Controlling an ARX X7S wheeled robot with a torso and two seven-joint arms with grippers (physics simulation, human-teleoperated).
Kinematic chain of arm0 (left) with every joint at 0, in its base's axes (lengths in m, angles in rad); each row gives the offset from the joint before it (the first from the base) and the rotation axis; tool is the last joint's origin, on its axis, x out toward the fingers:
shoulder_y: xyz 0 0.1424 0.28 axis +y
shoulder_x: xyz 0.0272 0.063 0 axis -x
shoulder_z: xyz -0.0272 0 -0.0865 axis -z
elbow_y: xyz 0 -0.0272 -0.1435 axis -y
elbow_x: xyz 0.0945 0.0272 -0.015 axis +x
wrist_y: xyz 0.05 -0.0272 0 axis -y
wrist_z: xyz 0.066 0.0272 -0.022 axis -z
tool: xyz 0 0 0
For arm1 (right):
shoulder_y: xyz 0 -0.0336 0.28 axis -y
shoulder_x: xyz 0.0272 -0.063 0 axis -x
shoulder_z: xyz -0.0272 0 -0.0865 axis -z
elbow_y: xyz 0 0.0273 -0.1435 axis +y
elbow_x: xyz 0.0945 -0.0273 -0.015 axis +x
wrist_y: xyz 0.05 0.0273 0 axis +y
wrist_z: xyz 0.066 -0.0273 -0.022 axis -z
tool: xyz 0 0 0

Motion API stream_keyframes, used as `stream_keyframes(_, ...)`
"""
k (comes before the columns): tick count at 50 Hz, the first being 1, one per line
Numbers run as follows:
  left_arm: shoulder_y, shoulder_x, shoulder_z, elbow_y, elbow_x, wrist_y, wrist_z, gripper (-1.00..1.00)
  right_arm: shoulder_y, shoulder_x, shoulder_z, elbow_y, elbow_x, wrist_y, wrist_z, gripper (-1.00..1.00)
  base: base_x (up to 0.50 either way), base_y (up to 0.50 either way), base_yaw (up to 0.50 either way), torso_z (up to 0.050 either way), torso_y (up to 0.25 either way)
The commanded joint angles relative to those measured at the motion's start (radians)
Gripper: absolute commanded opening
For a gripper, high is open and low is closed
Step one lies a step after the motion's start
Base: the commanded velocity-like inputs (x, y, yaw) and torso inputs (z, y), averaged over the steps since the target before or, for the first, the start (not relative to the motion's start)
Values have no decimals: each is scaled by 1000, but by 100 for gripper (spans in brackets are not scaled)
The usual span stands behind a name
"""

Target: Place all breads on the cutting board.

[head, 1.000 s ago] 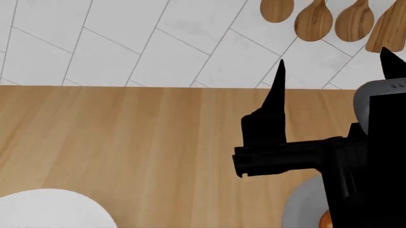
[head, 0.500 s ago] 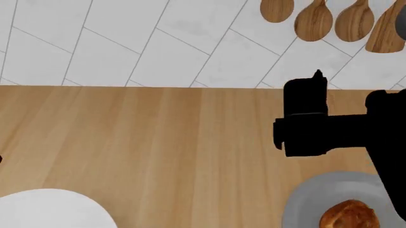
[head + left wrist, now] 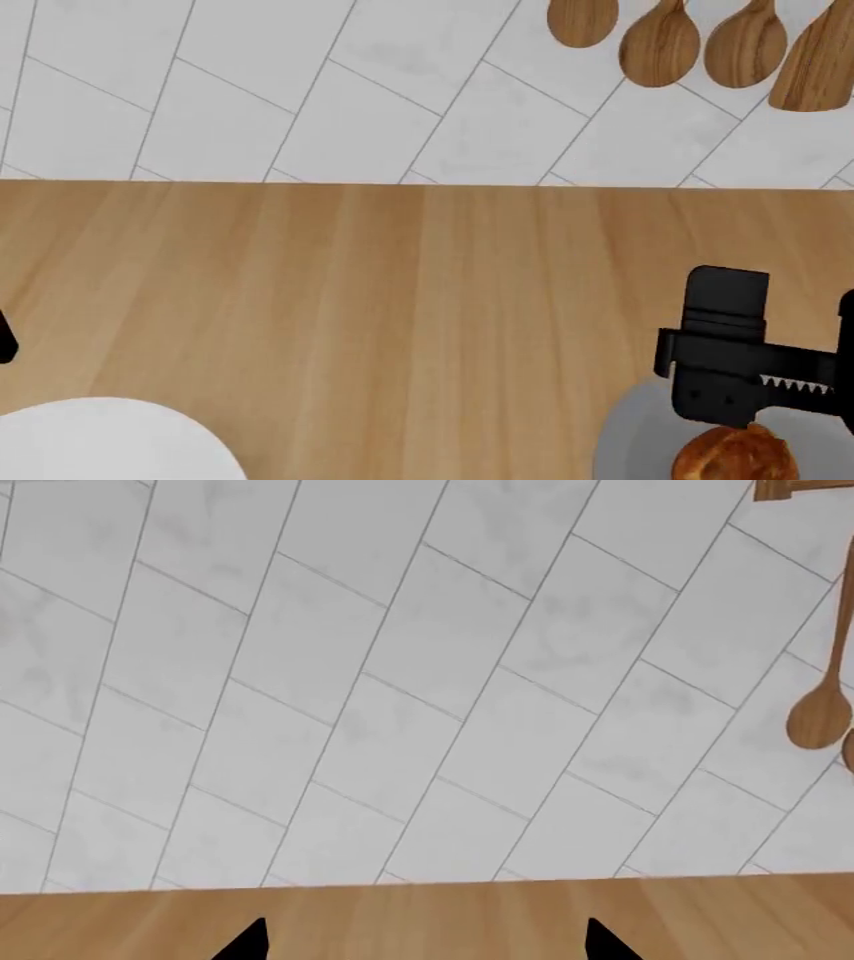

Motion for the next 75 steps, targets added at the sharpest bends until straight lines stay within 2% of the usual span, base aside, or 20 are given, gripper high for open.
stream_keyframes(1,9,0,12,-7,14,1,-2,100,93,65,-207,-15,92,-152,-27,100,0,0,0,0,0)
stream_keyframes(8,8,-4,19,-4,8,3,-8,100,33,74,-224,-4,56,-247,-110,100,6,0,0,0,0)
stream_keyframes(14,16,-3,23,-7,20,3,-2,100,-1,41,-225,18,54,-330,-155,100,4,0,0,0,0)
stream_keyframes(29,68,-17,-1,1,49,20,34,100,-77,-123,-270,204,-20,-379,-222,100,1,0,0,0,0)
stream_keyframes(36,106,-22,-22,10,77,32,59,100,-108,-159,-297,251,-49,-394,-218,100,0,0,0,0,0)
stream_keyframes(38,109,-21,-21,10,80,32,61,100,-109,-175,-308,238,-30,-410,-166,100,0,0,0,0,0)
stream_keyframes(48,155,-35,-48,16,102,48,85,100,-129,-220,-331,229,-21,-465,-100,100,0,0,0,0,0)
stream_keyframes(61,165,-34,-48,18,114,52,92,100,-171,-214,-344,212,-47,-557,-102,100,1,0,0,0,0)
stream_keyframes(75,190,-59,-80,26,96,77,105,100,-198,-230,-364,269,-57,-551,-142,100,0,0,0,0,0)
